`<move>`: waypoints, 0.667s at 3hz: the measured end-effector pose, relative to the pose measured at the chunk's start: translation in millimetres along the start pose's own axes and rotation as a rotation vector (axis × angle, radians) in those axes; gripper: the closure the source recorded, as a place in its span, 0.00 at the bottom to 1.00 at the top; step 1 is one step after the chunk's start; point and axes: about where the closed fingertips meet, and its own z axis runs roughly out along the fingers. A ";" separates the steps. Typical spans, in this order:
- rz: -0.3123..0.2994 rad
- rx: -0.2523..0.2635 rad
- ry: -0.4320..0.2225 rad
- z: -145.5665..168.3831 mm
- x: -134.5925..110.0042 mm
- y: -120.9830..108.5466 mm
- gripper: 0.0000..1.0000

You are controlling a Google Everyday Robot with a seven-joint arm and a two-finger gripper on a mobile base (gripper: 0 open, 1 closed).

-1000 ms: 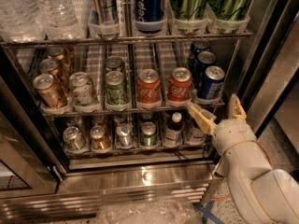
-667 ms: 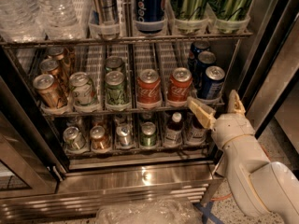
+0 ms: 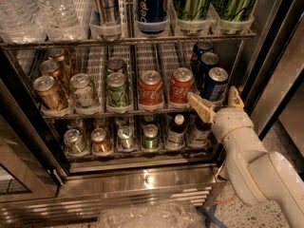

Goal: Pick pepsi can from middle shelf of fridge

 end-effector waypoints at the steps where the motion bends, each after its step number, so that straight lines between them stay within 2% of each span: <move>1: 0.019 0.007 -0.012 24.4 -0.7 -2.9 0.17; 2: 0.020 0.012 -0.014 31.0 0.9 -2.5 0.18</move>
Offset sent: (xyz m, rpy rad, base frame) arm 0.0362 0.0005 0.0031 0.0291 -0.0151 -0.0128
